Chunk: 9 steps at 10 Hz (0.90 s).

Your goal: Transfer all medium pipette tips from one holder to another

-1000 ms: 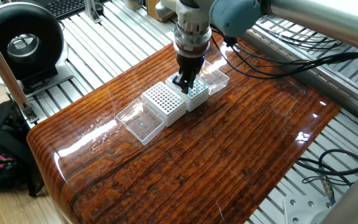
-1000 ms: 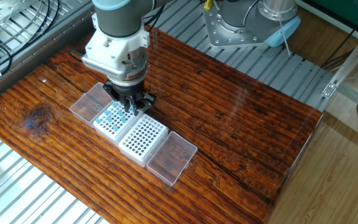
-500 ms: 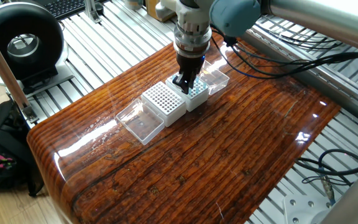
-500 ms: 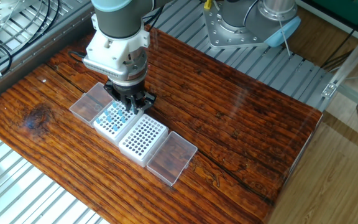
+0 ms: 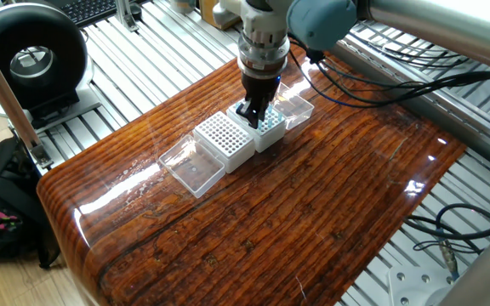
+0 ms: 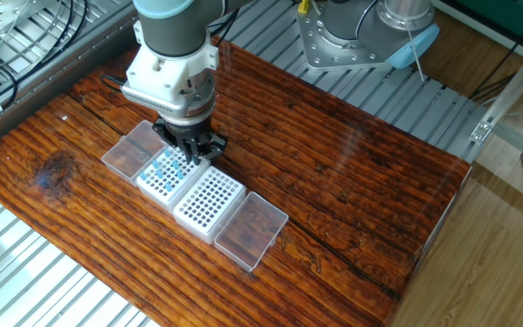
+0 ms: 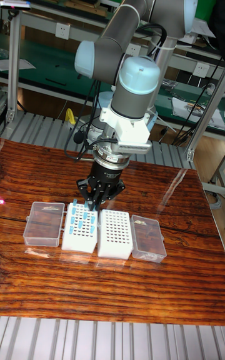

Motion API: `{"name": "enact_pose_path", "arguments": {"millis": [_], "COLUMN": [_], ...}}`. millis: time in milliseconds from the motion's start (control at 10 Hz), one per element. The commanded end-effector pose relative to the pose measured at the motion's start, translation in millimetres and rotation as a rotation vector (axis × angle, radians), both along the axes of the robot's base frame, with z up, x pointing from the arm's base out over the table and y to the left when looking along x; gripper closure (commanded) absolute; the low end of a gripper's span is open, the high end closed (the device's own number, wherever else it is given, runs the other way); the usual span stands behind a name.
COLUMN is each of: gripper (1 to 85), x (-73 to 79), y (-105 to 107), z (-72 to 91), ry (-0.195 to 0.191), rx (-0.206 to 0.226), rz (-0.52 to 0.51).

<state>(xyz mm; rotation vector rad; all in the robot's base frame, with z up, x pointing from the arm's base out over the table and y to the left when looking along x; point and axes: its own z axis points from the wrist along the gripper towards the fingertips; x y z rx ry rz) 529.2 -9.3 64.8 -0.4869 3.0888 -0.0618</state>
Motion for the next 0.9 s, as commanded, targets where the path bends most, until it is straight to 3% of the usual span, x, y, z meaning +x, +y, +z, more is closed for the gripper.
{"name": "enact_pose_path", "arguments": {"millis": [0, 300, 800], "gripper": [73.0, 81.0, 84.0], "x": [-0.8, -1.7, 0.1], "y": [3.0, 3.7, -0.1], "z": [0.7, 1.6, 8.6], "ry": [0.002, 0.007, 0.011], "rx": [0.016, 0.019, 0.021], "rz": [-0.018, -0.025, -0.025]}}
